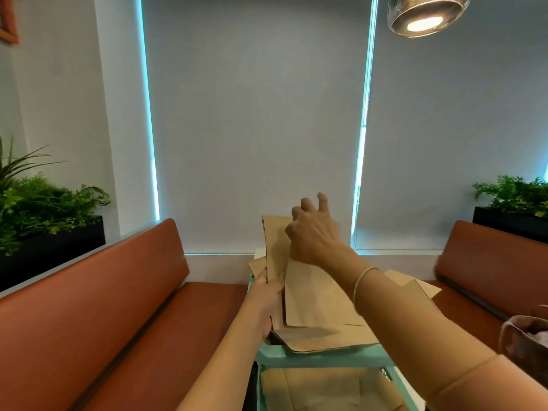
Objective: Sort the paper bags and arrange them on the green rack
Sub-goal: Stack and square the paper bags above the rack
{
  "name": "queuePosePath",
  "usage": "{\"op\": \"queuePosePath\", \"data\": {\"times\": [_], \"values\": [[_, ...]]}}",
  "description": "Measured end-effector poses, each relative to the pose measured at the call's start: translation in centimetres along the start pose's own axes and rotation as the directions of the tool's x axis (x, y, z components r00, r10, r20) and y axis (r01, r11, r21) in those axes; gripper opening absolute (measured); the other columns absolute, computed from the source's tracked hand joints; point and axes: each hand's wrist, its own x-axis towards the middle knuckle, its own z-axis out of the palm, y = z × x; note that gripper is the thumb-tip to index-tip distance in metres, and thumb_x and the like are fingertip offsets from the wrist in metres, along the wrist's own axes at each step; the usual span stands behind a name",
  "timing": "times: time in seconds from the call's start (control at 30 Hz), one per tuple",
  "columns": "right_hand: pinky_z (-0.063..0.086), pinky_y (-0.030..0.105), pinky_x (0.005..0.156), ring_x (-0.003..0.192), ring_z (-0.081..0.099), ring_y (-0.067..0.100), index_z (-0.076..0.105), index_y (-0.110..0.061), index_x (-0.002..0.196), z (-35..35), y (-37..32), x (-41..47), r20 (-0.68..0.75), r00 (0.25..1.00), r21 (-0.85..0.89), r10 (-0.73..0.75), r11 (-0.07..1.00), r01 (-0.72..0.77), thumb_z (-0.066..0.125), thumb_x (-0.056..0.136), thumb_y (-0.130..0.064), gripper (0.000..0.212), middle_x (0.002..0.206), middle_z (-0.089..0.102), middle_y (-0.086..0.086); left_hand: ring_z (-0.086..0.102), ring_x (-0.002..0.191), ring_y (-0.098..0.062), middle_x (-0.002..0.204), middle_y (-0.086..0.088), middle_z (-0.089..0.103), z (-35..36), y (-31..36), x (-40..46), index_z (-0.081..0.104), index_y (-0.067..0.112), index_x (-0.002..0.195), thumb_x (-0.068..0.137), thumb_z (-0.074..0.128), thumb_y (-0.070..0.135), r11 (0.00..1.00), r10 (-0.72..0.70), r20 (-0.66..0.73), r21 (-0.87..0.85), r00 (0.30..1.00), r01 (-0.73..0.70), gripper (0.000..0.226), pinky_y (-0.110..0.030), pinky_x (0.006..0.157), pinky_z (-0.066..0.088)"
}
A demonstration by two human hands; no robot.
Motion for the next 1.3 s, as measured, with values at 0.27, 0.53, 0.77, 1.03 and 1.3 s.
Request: {"op": "queuePosePath", "data": {"times": [0.27,0.53,0.77,1.03,1.3], "values": [[0.010,0.056,0.110,0.114,0.038,0.027,0.068,-0.017,0.094,1.0,-1.6,1.0,0.044,0.998,0.040,0.043,0.998,-0.045,0.051,0.086,-0.033,0.025,0.107,0.055,0.004,0.057,0.114,-0.023,0.118,0.000,0.064,-0.2,-0.6,0.8,0.051,0.029,0.128,0.095,0.053,0.031,0.992,0.040,0.071,0.113,0.997,-0.048,0.033,-0.044,0.102,0.044],[0.012,0.047,0.114,0.137,0.021,0.031,0.026,-0.024,0.144,2.3,-0.8,0.3,0.034,0.861,0.594,0.508,0.682,-0.426,0.062,0.080,-0.036,0.074,0.149,0.023,0.012,0.059,0.109,-0.022,0.114,-0.001,0.065,-0.6,-0.7,1.0,0.053,0.025,0.117,0.095,0.054,0.016,0.994,0.091,-0.038,0.066,0.995,-0.088,0.024,-0.043,0.100,0.045],[0.050,0.041,0.087,0.102,0.057,0.028,0.034,-0.013,0.138,6.0,-1.7,-3.8,0.663,0.659,0.728,0.355,-0.101,-0.678,0.049,0.090,-0.052,0.064,0.123,0.055,0.010,0.059,0.111,-0.027,0.115,-0.009,0.063,-0.4,0.1,0.6,0.051,0.017,0.117,0.095,0.052,0.008,0.989,0.105,-0.078,-0.098,0.991,-0.112,0.024,-0.049,0.101,0.044],[0.051,0.030,0.076,0.096,0.054,0.015,0.033,-0.027,0.140,6.5,-2.4,-4.9,0.519,0.811,0.850,0.271,-0.058,-0.524,0.055,0.093,-0.021,0.052,0.107,0.050,-0.007,0.060,0.101,-0.029,0.108,-0.008,0.063,-0.3,0.6,-0.3,0.049,0.022,0.114,0.091,0.058,0.015,0.993,0.066,-0.084,-0.092,0.994,-0.074,0.025,-0.048,0.091,0.049],[0.049,0.026,0.071,0.100,0.053,0.020,0.027,-0.034,0.144,6.2,-0.9,-5.1,0.506,0.844,0.863,0.180,-0.089,-0.498,0.060,0.091,-0.022,0.064,0.115,0.051,0.002,0.061,0.104,-0.032,0.111,-0.012,0.063,-0.2,0.5,-0.2,0.047,0.018,0.118,0.093,0.055,0.010,0.990,0.073,-0.111,-0.114,0.991,-0.086,0.027,-0.053,0.092,0.049]]}}
